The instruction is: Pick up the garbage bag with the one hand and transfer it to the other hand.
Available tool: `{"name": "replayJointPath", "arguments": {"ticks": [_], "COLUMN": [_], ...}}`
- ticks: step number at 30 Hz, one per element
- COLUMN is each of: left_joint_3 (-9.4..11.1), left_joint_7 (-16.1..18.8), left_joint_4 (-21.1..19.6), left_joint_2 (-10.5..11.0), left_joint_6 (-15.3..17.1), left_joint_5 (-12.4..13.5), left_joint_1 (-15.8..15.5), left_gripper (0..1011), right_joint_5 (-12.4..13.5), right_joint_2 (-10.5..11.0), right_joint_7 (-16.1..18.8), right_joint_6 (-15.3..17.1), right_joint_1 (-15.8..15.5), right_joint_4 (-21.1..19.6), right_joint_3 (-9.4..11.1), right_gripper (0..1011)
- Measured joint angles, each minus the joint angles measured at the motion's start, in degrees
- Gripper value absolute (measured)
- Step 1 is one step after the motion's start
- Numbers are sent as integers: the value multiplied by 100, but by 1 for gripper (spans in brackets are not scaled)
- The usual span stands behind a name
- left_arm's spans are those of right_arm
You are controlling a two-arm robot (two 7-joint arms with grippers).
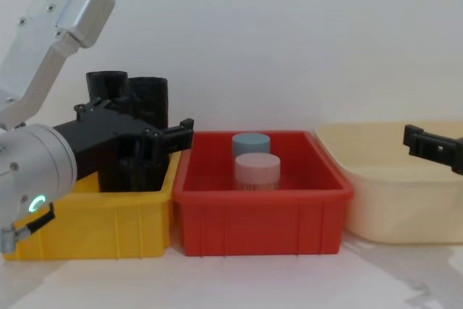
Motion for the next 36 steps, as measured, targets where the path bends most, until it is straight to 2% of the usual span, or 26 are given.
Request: {"name": "replayJointPath", "arguments": {"ticks": [28,36], "left_joint_3": [0,0], "left_joint_7": [0,0], "left_joint_4": [0,0], "left_joint_2": [0,0], "left_joint_6": [0,0], "left_joint_5": [0,0], "left_joint_1": [0,0], "left_gripper": [1000,1001], "right_joint_5": [0,72], "right_joint_2": [2,108], "right_joint_7": [4,188], "right_joint_6": [4,90], "right_joint_1": [0,-19], "right_joint_4": [0,-86], "right_joint_3": [3,48], "right_gripper": [1002,1002]}}
